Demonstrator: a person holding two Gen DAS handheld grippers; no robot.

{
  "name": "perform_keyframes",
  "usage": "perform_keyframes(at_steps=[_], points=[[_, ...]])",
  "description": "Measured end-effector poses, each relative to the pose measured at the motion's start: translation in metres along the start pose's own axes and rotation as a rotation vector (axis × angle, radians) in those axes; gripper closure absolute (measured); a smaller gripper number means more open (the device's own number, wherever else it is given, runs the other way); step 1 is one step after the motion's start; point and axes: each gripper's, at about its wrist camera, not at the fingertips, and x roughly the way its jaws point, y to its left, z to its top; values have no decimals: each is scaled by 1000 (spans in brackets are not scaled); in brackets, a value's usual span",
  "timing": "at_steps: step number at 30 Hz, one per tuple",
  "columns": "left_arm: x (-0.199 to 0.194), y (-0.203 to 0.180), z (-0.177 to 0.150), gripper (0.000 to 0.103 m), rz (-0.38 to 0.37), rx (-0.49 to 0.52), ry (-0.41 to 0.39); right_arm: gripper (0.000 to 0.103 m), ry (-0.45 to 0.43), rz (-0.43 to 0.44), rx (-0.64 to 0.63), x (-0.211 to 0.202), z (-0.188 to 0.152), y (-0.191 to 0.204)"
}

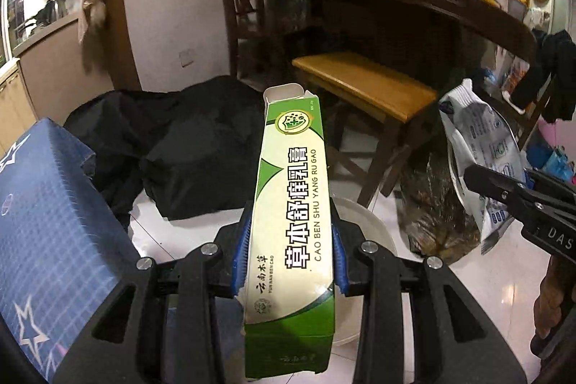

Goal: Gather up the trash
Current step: 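Carry the green box and white wrapper to the white bucket and release both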

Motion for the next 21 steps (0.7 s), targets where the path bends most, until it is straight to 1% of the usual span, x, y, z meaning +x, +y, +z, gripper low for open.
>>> perform_keyframes(at_steps=[6,8,9,10,11,12,14,15,21], points=[[19,2,-5,67,11,11,51,68,55,4,3,37,-7,0],[23,4,-6,66,11,13,65,67,70,4,-4,46,-8,4],[25,6,-6,64,10,15,73,67,78,7,-12,52,-8,5],[27,7,-6,64,14,16,76,65,83,8,-22,58,-8,7],[29,9,-6,63,11,14,80,61,88,9,-32,63,-8,9],[31,13,-6,62,4,12,85,59,94,8,-36,67,-7,10],[34,15,-5,55,-1,8,90,46,105,12,-28,77,-6,10],[35,16,-5,50,5,8,90,46,107,16,-24,78,-6,12],[34,22,-4,50,14,-7,84,46,110,14,-21,89,-8,15]])
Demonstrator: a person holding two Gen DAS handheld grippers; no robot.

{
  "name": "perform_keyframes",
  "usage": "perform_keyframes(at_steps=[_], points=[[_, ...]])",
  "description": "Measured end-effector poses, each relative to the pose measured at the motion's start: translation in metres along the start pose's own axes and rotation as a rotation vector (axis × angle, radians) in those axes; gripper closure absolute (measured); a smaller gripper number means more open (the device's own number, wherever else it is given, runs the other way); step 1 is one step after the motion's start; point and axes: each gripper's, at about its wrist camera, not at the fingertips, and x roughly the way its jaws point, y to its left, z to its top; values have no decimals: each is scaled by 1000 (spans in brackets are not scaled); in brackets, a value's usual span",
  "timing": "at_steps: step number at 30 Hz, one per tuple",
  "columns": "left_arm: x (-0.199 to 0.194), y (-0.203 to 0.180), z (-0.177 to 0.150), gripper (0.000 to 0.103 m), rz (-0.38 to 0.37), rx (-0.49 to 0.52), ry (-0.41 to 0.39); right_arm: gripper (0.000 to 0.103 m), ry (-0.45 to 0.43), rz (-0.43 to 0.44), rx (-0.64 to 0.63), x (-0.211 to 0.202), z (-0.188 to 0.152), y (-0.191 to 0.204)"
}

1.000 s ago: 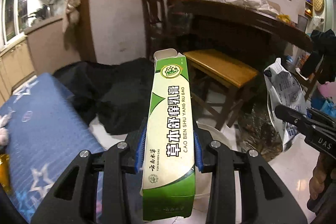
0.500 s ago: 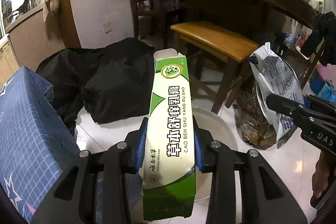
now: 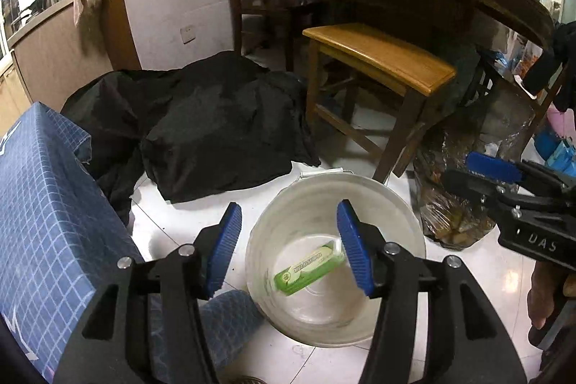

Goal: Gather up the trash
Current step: 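Carry the green box and white wrapper to the white bucket and release both, then move both tools back over the table toward the remaining items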

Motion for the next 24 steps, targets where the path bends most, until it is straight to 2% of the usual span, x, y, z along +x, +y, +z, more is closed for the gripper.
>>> perform_keyframes(at_steps=[12,18,24], points=[[-25,5,-3,50,36,-3,-61,46,-23,-12,-22,-12,-10,15],[-42,4,-1,50,50,2,-98,46,-54,-40,-23,-31,-15,24],[-72,9,-5,50,101,-2,-162,46,-93,-52,-46,-53,-17,43]])
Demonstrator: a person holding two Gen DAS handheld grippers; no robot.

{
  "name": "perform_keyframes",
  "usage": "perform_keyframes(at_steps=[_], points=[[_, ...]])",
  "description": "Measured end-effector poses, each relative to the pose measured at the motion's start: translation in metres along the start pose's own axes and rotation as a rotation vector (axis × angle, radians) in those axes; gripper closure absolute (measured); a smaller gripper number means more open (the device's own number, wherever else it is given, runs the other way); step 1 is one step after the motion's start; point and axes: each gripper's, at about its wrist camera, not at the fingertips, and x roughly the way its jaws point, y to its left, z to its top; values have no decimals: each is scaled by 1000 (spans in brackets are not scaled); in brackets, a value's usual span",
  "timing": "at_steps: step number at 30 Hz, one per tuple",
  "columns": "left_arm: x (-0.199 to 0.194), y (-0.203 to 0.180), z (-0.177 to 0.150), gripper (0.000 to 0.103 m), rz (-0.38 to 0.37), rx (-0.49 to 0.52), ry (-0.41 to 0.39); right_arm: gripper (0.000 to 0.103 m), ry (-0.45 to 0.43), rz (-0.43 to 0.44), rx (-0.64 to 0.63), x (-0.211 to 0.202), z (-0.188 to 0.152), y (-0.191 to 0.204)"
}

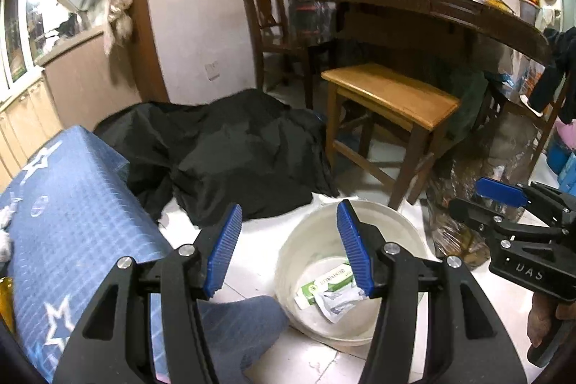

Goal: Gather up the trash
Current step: 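Move both tools back over the table toward the remaining items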

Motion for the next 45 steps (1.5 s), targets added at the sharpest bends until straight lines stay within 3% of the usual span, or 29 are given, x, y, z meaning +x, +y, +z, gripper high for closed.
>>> perform_keyframes(at_steps=[8,20,23,32,42,45], points=[[-73,38,-15,45,151,-38,-130,46,-105,11,-69,-36,11,58],[-155,107,-39,44,379,-152,-208,46,-183,149,-185,-82,23,166],[-171,121,-49,40,434,-171,-221,46,-188,184,-217,-87,26,191],[-204,179,-82,39,577,-271,-192,46,-190,320,-315,-93,27,282],[-257,259,-138,36,800,-421,-156,46,-146,481,-430,-71,20,388],[-270,282,-154,32,848,-462,-138,39,-111,539,-469,-63,14,420]])
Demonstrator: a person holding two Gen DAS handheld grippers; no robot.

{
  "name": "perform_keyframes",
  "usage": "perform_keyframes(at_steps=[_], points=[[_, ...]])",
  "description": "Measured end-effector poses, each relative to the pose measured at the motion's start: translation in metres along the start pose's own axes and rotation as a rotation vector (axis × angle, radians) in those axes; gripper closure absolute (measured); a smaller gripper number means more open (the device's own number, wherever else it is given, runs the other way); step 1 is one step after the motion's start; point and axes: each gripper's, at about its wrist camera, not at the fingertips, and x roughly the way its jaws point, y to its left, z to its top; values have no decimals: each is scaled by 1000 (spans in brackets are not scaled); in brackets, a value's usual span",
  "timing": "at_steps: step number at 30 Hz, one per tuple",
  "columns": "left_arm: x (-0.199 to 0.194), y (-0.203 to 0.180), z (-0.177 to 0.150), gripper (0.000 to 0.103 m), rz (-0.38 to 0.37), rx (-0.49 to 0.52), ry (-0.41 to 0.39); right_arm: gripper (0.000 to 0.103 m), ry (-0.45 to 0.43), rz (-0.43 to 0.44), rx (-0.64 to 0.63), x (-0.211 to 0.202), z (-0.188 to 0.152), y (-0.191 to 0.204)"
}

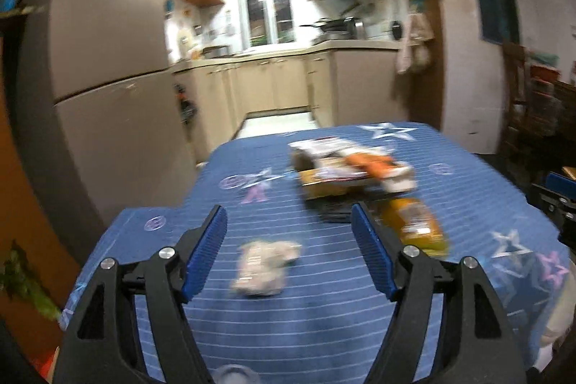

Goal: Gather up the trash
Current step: 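Move both tools back over the table toward the remaining items, then grasp the rice-grain bag with the left gripper while the right grasps the yellow bag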

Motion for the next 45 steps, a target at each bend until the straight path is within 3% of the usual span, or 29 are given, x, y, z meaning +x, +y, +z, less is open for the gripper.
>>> perform_keyframes(at_steps=[7,11,15,18,21,24,27,28,29,36,45], points=[[19,34,-17,22,-10,26,71,14,92,97,-6,49,9,41],[43,40,-28,22,-19,50,138,7,176,149,72,76,15,50],[60,37,-39,22,-71,68,215,7,249,156,89,100,12,58],[70,45,-37,23,-82,18,264,7,291,137,101,118,9,59],[82,46,-37,31,-106,-1,325,7,324,160,147,133,5,55],[88,41,-39,39,-111,-2,366,15,342,184,140,139,2,59],[89,41,-40,53,-122,-16,391,40,354,156,91,141,-1,68],[88,41,-40,54,-117,-23,391,53,351,152,83,141,-1,69],[89,42,-40,55,-112,-31,392,57,355,167,95,141,0,67],[86,40,-42,63,-102,-25,385,67,328,213,130,133,-7,57],[73,41,-48,65,-102,-49,373,73,272,249,139,76,-28,38]])
